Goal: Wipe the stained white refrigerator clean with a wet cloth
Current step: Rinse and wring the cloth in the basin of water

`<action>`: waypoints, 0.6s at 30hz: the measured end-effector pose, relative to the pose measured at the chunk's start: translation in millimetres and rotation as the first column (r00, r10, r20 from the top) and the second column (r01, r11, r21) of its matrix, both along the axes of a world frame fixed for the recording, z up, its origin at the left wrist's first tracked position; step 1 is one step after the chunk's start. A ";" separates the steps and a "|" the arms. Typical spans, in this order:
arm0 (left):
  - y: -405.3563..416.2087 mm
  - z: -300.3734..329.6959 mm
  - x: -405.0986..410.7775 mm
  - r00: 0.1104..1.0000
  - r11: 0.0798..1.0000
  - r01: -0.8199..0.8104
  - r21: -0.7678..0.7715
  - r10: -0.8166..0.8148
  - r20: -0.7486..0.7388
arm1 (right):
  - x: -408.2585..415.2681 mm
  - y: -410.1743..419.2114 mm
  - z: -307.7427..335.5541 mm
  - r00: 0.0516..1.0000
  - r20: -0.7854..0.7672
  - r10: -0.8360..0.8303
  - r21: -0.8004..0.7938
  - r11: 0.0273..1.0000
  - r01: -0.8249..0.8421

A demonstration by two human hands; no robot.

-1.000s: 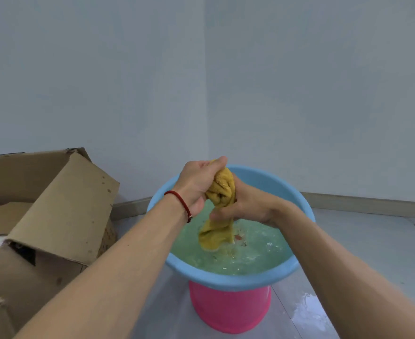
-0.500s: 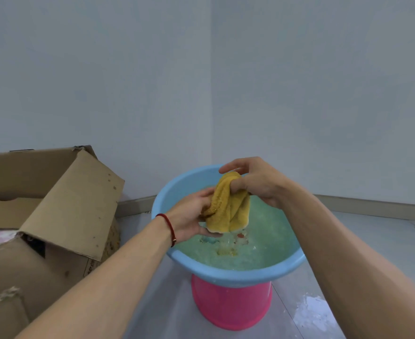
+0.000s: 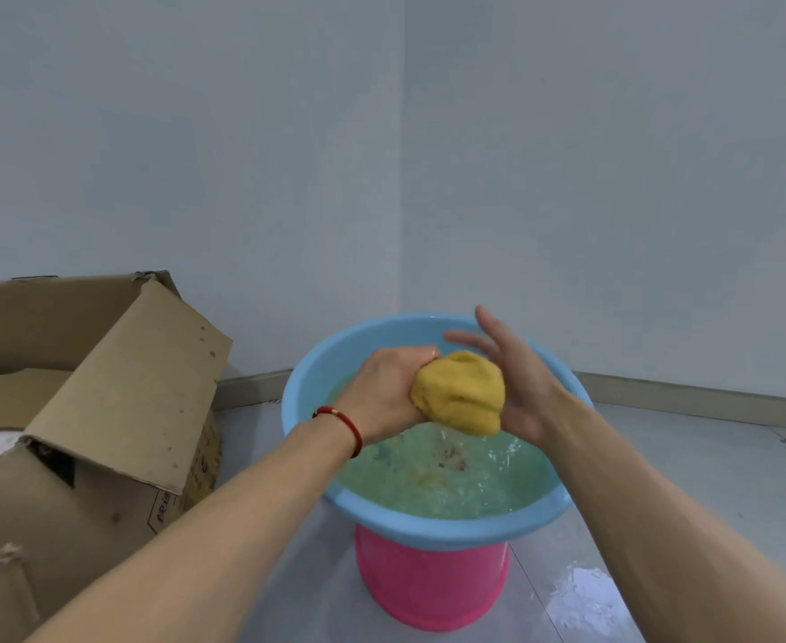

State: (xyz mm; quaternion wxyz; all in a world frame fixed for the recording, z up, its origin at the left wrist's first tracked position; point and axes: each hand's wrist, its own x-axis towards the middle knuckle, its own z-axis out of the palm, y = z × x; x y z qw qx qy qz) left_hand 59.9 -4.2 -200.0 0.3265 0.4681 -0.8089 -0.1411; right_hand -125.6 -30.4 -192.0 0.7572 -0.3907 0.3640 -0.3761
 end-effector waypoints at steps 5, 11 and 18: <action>-17.3 -23.6 11.6 0.936 0.881 0.184 -0.437 -0.020 0.352 | 10.2 15.8 -16.9 0.757 -0.235 0.609 0.127 0.792 -0.597; -15.1 -11.7 17.3 0.716 0.999 -0.046 0.002 0.032 0.697 | 41.8 12.8 -21.4 0.227 -0.972 -0.065 -0.194 0.768 -0.610; -17.5 -11.2 -6.8 0.994 0.487 -0.109 0.867 0.073 0.084 | 40.1 10.7 -27.7 -0.008 -0.840 -0.542 -0.333 0.528 -0.781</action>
